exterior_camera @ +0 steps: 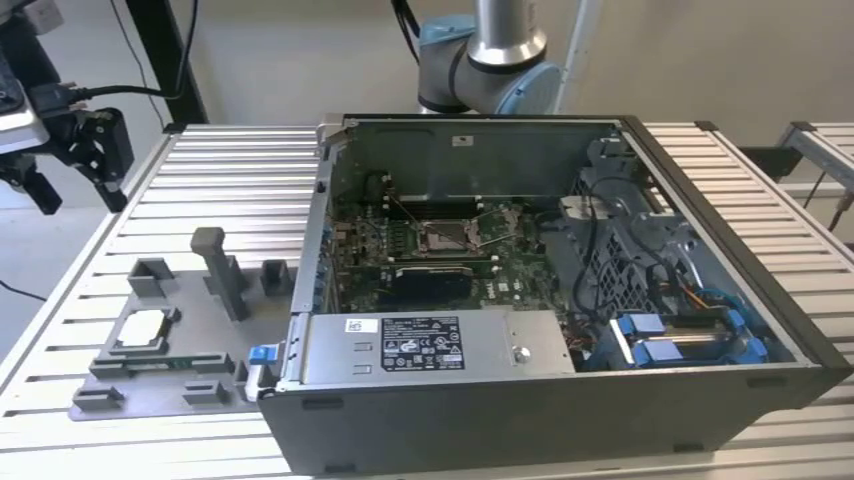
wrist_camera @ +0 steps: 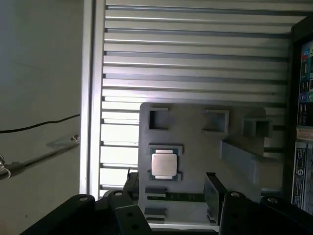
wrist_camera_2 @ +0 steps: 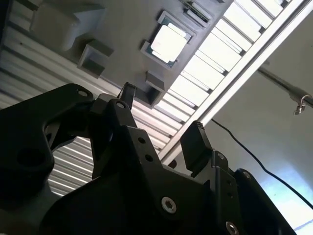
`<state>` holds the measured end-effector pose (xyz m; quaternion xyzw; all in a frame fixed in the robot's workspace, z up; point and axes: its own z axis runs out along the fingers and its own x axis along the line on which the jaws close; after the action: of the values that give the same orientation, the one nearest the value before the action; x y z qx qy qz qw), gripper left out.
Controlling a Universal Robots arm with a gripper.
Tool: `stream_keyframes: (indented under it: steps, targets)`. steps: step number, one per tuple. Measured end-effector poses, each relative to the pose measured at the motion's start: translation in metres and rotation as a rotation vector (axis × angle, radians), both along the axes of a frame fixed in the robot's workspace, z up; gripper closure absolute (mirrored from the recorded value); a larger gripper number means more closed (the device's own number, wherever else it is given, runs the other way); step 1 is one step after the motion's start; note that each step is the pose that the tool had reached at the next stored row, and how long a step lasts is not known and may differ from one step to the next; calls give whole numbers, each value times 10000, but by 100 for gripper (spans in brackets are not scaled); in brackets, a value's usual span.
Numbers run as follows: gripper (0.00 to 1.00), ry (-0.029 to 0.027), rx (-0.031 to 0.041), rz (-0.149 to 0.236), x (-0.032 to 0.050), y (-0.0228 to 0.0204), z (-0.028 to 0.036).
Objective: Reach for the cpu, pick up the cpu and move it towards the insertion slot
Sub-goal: 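Pick up the cpu and move it towards the insertion slot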
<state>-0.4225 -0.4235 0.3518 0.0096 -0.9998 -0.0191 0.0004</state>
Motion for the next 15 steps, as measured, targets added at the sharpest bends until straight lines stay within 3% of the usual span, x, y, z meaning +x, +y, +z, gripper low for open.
stream_keyframes:
  steps: [15]
  targets:
    - [0, 1, -1, 0, 0, 0, -199]
